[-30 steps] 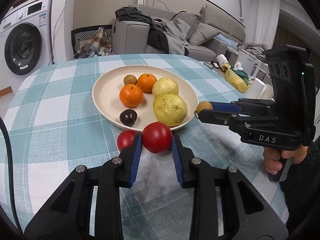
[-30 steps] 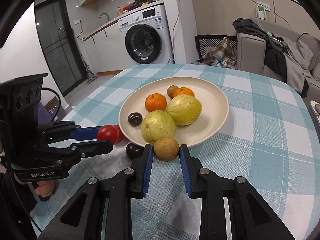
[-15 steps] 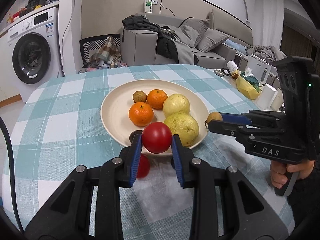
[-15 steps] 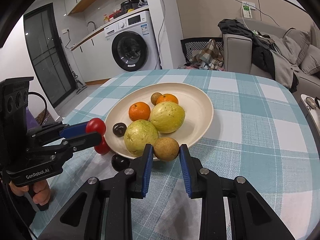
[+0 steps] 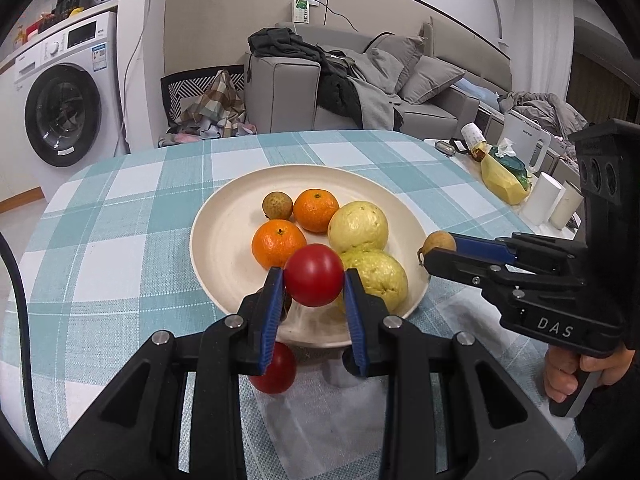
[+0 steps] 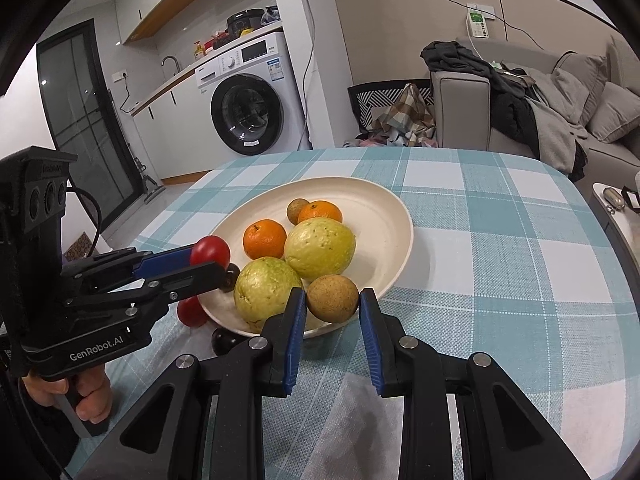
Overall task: Organize fruits
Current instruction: 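Carry the tomato with the left tool while the right tool places the brown fruit on the plate, then release the tomato onto the plate with the left tool while the right tool withdraws, then move the right tool to the dark plum on the cloth and grasp it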
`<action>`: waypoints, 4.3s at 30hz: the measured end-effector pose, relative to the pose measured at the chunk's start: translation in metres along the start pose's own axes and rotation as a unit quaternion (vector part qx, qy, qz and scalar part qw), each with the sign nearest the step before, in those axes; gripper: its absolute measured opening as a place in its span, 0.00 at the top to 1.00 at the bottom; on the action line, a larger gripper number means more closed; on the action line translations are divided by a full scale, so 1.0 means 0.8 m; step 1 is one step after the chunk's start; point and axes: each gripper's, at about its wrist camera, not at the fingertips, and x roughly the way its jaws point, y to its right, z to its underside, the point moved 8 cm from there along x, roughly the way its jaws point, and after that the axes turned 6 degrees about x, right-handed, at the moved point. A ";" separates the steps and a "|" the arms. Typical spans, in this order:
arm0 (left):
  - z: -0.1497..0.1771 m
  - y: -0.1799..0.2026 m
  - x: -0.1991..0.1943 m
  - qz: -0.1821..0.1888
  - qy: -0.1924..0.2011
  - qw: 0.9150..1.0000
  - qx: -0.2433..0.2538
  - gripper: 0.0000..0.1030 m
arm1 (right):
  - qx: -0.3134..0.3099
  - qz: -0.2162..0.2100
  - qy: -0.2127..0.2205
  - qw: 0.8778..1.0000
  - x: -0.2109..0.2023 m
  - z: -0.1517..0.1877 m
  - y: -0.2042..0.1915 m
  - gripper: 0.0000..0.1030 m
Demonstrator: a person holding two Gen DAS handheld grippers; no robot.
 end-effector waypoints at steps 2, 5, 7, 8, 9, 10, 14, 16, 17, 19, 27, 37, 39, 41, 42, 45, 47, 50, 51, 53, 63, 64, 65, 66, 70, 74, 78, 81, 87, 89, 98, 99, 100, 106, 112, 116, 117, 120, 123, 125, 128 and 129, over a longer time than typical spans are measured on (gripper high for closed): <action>-0.001 0.000 0.003 -0.002 -0.001 1.000 -0.001 0.74 | 0.004 0.004 0.002 1.000 0.000 -0.001 0.002 0.73; 0.001 -0.002 0.006 -0.004 -0.004 1.000 -0.002 0.74 | 0.013 0.003 0.003 1.000 0.002 -0.003 0.004 0.73; 0.002 -0.001 0.008 -0.004 -0.005 1.000 -0.001 0.74 | 0.018 0.002 0.002 1.000 0.003 -0.004 0.005 0.73; 0.002 -0.001 0.008 -0.004 -0.005 1.000 0.000 0.74 | 0.018 0.002 0.001 1.000 0.003 -0.004 0.005 0.73; 0.002 -0.001 0.009 -0.004 -0.005 1.000 0.000 0.74 | 0.018 0.002 0.001 1.000 0.003 -0.004 0.005 0.73; 0.003 -0.001 0.009 -0.006 -0.006 1.000 0.001 0.74 | 0.019 0.002 0.001 1.000 0.003 -0.004 0.004 0.73; 0.003 -0.002 0.010 -0.008 -0.006 1.000 0.000 0.74 | 0.019 0.002 0.001 1.000 0.005 -0.006 0.004 0.73; 0.004 -0.003 0.010 -0.008 -0.007 1.000 0.001 0.74 | 0.018 0.002 0.000 1.000 0.005 -0.005 0.003 0.73; 0.005 -0.004 0.011 -0.009 -0.008 1.000 0.000 0.74 | 0.018 0.002 -0.001 1.000 0.005 -0.006 0.002 0.73; 0.005 -0.004 0.012 -0.008 -0.011 1.000 0.000 0.74 | 0.016 0.002 -0.001 1.000 0.006 -0.006 0.001 0.73; 0.006 -0.005 0.015 -0.007 -0.014 1.000 -0.002 0.74 | 0.009 0.004 -0.004 1.000 0.009 -0.008 -0.004 0.73; 0.007 -0.006 0.017 -0.009 -0.018 1.000 -0.006 0.74 | -0.019 0.020 -0.002 1.000 0.010 -0.006 -0.015 0.72; 0.007 -0.008 0.014 -0.011 -0.015 1.000 -0.008 0.74 | -0.022 0.023 -0.002 0.999 0.011 -0.007 -0.017 0.68; 0.006 -0.008 0.011 -0.009 -0.011 1.000 -0.007 0.73 | -0.022 0.024 0.002 0.999 0.010 -0.007 -0.016 0.58; 0.006 -0.008 0.009 -0.011 -0.010 1.000 -0.005 0.73 | -0.021 0.023 0.005 0.999 0.008 -0.008 -0.016 0.53; 0.006 -0.009 0.004 -0.014 -0.012 1.000 -0.004 0.60 | -0.025 0.032 0.011 0.999 0.004 -0.007 -0.013 0.38; 0.007 -0.012 -0.001 -0.018 -0.011 1.000 -0.006 0.40 | -0.030 0.038 0.011 0.999 0.002 -0.006 -0.014 0.27; 0.008 -0.018 -0.011 -0.029 -0.004 1.000 -0.008 0.22 | -0.040 0.057 0.017 0.997 -0.002 -0.004 -0.013 0.14; 0.009 -0.020 -0.016 -0.031 -0.001 0.999 -0.009 0.22 | -0.045 0.059 0.018 0.997 -0.003 -0.004 -0.014 0.13; 0.010 -0.024 -0.024 -0.033 0.001 0.999 -0.008 0.19 | -0.051 0.062 0.018 0.997 -0.004 -0.003 -0.015 0.08; 0.035 -0.053 -0.038 -0.044 -0.020 0.999 -0.017 0.01 | -0.044 0.027 -0.019 0.998 0.001 0.010 -0.023 0.01; 0.038 -0.056 -0.040 -0.042 -0.022 0.999 -0.020 0.01 | -0.044 0.026 -0.022 0.998 0.002 0.011 -0.024 0.01; 0.040 -0.058 -0.040 -0.042 -0.023 0.999 -0.022 0.01 | -0.045 0.029 -0.029 0.998 0.005 0.014 -0.024 0.01; 0.042 -0.060 -0.041 -0.044 -0.025 0.998 -0.024 0.01 | -0.046 0.030 -0.034 0.998 0.007 0.016 -0.024 0.01; 0.044 -0.064 -0.038 -0.049 -0.030 0.998 -0.028 0.01 | -0.045 0.016 -0.060 0.997 0.014 0.026 -0.028 0.01; 0.046 -0.062 -0.035 -0.050 -0.037 0.998 -0.024 0.01 | -0.043 -0.015 -0.079 0.996 0.014 0.035 -0.037 0.01; 0.047 -0.062 -0.031 -0.047 -0.039 0.998 -0.028 0.01 | -0.046 -0.036 -0.087 0.994 0.014 0.041 -0.046 0.02; 0.046 -0.065 -0.031 -0.050 -0.038 0.997 -0.034 0.01 | -0.043 -0.058 -0.093 0.993 0.012 0.043 -0.053 0.12; 0.048 -0.072 -0.028 -0.053 -0.043 0.997 -0.046 0.01 | -0.056 -0.088 -0.111 0.988 0.016 0.055 -0.072 0.33; 0.048 -0.072 -0.027 -0.052 -0.044 0.997 -0.046 0.01 | -0.061 -0.094 -0.115 0.987 0.016 0.058 -0.077 0.36; 0.050 -0.073 -0.023 -0.054 -0.046 0.997 -0.040 0.01 | -0.072 -0.076 -0.123 0.987 0.023 0.067 -0.087 0.56; 0.050 -0.072 -0.023 -0.054 -0.046 0.997 -0.040 0.01 | -0.071 -0.075 -0.122 0.987 0.023 0.066 -0.086 0.56; 0.050 -0.072 -0.022 -0.053 -0.046 0.997 -0.040 0.01 | -0.069 -0.076 -0.122 0.987 0.024 0.064 -0.086 0.56; 0.051 -0.071 -0.021 -0.052 -0.047 0.997 -0.040 0.01 | -0.066 -0.072 -0.122 0.988 0.031 0.058 -0.087 0.65; 0.053 -0.067 -0.018 -0.050 -0.052 0.997 -0.038 0.01 | -0.066 -0.068 -0.125 0.988 0.037 0.059 -0.087 0.68; 0.055 -0.065 -0.015 -0.049 -0.056 0.997 -0.034 0.01 | -0.065 -0.065 -0.124 0.988 0.039 0.057 -0.085 0.72; 0.055 -0.066 -0.015 -0.049 -0.057 0.997 -0.034 0.01 | -0.064 -0.065 -0.124 0.988 0.039 0.056 -0.085 0.74; 0.057 -0.066 -0.013 -0.048 -0.063 0.996 -0.035 0.01 | -0.065 -0.064 -0.123 0.988 0.039 0.056 -0.084 0.74; 0.057 -0.067 -0.012 -0.049 -0.065 0.996 -0.035 0.01 | -0.071 -0.062 -0.121 0.988 0.038 0.057 -0.085 0.74; 0.057 -0.066 -0.013 -0.047 -0.067 0.996 -0.035 0.01 | -0.072 -0.067 -0.122 0.988 0.037 0.058 -0.086 0.74; 0.058 -0.065 -0.011 -0.045 -0.071 0.996 -0.032 0.01 | -0.076 -0.068 -0.122 0.987 0.033 0.059 -0.088 0.74; 0.058 -0.064 -0.011 -0.043 -0.071 0.996 -0.030 0.02 | -0.077 -0.070 -0.120 0.987 0.031 0.059 -0.088 0.74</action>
